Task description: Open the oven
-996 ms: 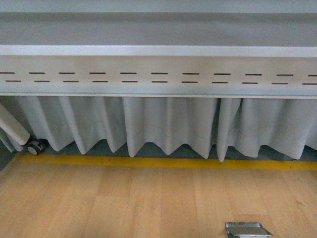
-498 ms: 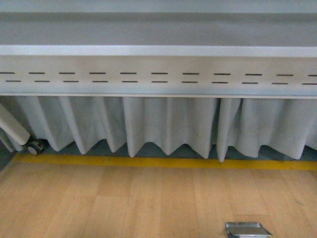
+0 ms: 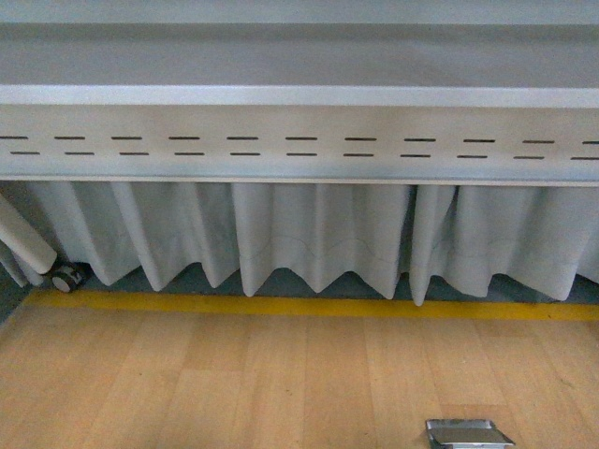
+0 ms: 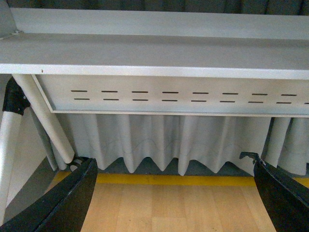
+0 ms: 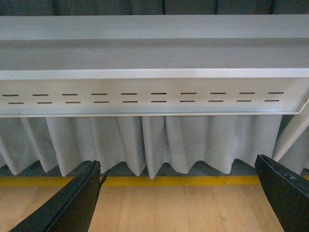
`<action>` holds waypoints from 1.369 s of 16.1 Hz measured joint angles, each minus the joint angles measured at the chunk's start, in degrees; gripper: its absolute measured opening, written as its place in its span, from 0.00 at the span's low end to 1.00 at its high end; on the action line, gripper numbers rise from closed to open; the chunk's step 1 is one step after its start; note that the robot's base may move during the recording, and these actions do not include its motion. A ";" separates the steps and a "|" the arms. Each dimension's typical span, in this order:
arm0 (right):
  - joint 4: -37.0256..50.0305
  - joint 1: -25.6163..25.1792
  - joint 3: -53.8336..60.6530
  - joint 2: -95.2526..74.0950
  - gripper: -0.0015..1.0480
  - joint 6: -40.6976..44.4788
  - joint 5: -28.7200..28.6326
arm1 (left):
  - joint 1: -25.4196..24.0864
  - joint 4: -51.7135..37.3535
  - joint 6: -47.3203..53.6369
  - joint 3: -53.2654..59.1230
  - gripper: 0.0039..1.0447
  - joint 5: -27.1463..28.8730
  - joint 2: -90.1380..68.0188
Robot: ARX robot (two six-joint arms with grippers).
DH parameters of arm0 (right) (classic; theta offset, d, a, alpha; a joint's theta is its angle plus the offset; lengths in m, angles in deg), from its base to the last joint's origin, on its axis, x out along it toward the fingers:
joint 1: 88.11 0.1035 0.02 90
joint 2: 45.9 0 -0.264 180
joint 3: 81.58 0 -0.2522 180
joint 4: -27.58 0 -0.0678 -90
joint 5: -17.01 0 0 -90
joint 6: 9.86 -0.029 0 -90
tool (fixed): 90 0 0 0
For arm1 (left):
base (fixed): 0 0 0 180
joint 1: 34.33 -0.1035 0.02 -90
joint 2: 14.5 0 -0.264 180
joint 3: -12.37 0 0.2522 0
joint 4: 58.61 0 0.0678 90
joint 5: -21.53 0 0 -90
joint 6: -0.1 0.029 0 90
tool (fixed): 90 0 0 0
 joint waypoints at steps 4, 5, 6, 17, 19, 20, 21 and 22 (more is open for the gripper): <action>0.00 0.00 0.00 0.00 0.94 0.00 0.00 | 0.00 0.00 0.00 0.00 0.94 0.00 0.00; -0.04 0.00 0.00 0.00 0.94 0.00 0.00 | 0.00 0.04 0.00 0.00 0.94 -0.02 0.00; -0.17 0.00 0.00 0.00 0.94 0.00 0.00 | 0.00 0.24 0.00 0.00 0.94 -0.02 0.00; -0.02 0.00 0.00 0.02 0.94 0.00 0.00 | 0.00 0.02 0.11 0.00 0.94 0.00 0.00; 0.00 0.00 0.00 0.04 0.94 0.00 0.02 | 0.00 0.04 0.15 0.00 0.94 -0.02 0.00; 0.00 0.00 0.00 0.02 0.94 0.00 0.00 | 0.00 0.00 0.15 0.00 0.94 0.00 0.00; 0.04 0.00 0.00 0.04 0.94 0.00 0.02 | 0.00 0.02 0.13 0.00 0.94 0.00 0.00; 0.00 0.00 0.00 0.04 0.94 0.00 -0.02 | 0.00 0.04 0.15 0.00 0.94 -0.02 0.00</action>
